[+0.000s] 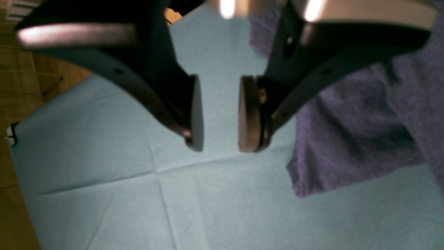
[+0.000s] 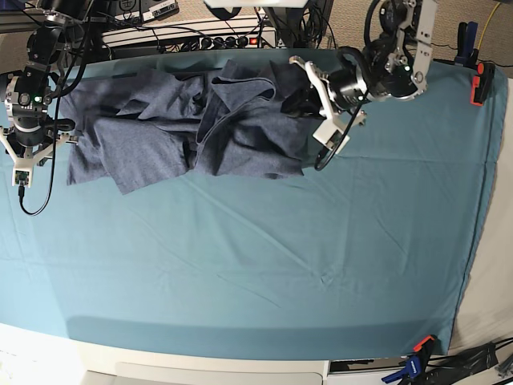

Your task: Fold the T-shirt properly

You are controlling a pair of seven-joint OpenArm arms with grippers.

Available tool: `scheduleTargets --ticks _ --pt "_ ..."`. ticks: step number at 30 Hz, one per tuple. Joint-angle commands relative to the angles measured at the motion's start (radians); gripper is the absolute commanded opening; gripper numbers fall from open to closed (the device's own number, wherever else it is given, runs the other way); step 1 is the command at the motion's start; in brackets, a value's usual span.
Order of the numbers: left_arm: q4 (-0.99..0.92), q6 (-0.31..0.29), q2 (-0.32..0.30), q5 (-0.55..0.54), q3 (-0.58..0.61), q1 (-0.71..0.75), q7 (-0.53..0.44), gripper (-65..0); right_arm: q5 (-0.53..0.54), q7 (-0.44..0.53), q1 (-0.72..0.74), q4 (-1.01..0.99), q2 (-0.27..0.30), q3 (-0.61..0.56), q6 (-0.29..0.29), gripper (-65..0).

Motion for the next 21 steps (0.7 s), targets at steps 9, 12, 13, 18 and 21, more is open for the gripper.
scheduleTargets --ticks 9,12,13,18,21 --pt "-0.021 0.034 0.08 0.23 0.239 -0.019 -0.11 -65.0 -0.005 0.037 0.009 0.013 0.02 0.006 -0.009 -46.3" --pt "-0.037 0.064 0.089 0.298 0.337 -0.031 -0.136 -65.0 -0.005 0.037 0.009 0.013 0.02 0.006 -0.009 -46.3" --pt "-0.04 0.069 0.099 0.324 0.362 -0.036 -0.142 -65.0 -0.005 0.037 0.009 0.013 0.02 0.006 -0.009 -46.3" --pt "-0.041 0.071 0.156 0.394 0.43 -0.073 -0.169 -65.0 0.056 0.04 0.009 0.013 0.02 0.006 0.013 -46.3" --pt "-0.041 0.071 0.169 0.394 0.437 -0.1 -0.169 -65.0 0.245 -0.021 0.009 0.013 0.02 0.006 0.137 -45.9"
